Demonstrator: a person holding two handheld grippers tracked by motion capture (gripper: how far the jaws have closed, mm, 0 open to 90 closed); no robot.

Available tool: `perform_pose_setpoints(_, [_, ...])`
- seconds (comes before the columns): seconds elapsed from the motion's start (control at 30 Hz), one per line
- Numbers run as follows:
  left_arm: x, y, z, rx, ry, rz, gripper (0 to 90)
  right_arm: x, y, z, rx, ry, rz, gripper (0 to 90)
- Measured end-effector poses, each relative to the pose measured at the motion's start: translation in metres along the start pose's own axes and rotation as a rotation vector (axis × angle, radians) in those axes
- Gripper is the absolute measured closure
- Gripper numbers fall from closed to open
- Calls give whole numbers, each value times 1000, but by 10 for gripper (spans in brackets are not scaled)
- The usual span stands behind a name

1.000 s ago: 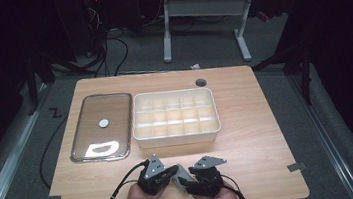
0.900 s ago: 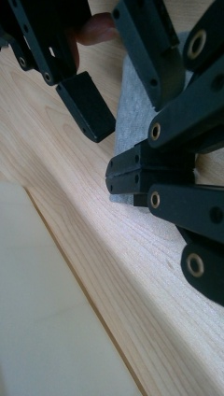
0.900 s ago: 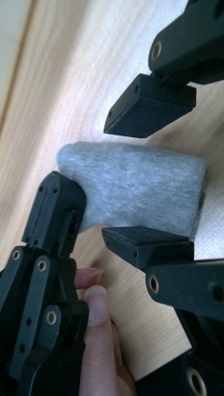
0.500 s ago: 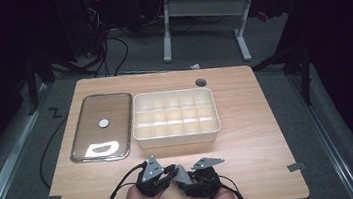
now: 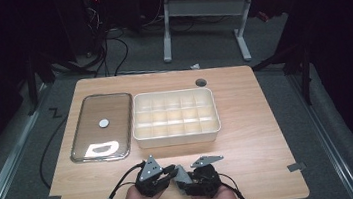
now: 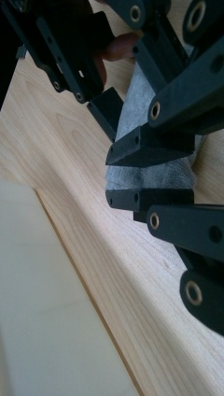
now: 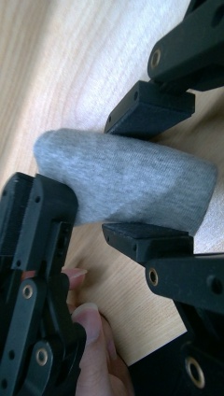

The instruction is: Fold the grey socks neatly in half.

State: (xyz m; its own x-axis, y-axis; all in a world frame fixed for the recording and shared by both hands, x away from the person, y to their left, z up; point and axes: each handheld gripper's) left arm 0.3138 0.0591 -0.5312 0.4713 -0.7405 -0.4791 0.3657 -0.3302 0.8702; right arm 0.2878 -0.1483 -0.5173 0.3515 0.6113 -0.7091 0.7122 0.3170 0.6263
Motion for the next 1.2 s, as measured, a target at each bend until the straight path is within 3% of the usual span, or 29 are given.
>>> perform_pose_setpoints(0.3, [0, 0, 0, 5, -2, -4, 801, -10, 6, 4, 1, -4, 26, 529])
perform_pose_setpoints(0.53, [0, 0, 1, 9, -5, -7, 799, 1, 4, 4, 22, 25, -39, 513])
perform_pose_setpoints(0.67, [0, 0, 1, 9, -4, -4, 796, 3, 5, 3, 12, 24, -50, 531])
perform_pose_setpoints(0.83, [-3, 0, 1, 8, -7, 19, 776, 4, 9, 4, 9, 40, -79, 610])
perform_pose_setpoints(0.93, [-9, 1, 0, 11, -2, 17, 706, 3, 9, 3, 2, 43, -73, 653])
perform_pose_setpoints(1.03, [-32, 6, -8, 64, 67, 3, 654, 0, 9, 0, -29, 39, -60, 691])
perform_pose_setpoints(1.07, [-32, 6, -8, 64, 67, 3, 639, 0, 9, 0, -29, 39, -60, 691])
perform_pose_setpoints(1.13, [-47, 6, -15, 99, 123, -8, 623, -1, 10, -2, -57, 25, -58, 694])
perform_pose_setpoints(1.17, [-60, 2, -24, 92, 150, -20, 603, -2, 12, -3, -79, -1, -55, 697])
perform_pose_setpoints(1.2, [-60, 2, -24, 92, 150, -20, 595, -2, 12, -3, -79, -1, -55, 697])
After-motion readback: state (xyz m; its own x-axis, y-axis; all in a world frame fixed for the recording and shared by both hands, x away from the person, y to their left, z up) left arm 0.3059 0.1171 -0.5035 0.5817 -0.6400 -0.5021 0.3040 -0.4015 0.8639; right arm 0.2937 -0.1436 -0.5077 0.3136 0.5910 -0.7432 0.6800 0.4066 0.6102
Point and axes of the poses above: each handheld gripper's, and its own axes: x roughly forward along the jaws, y roughly out of its top, z roughly to its right, and after that the axes turned 4 degrees about y, right-handed
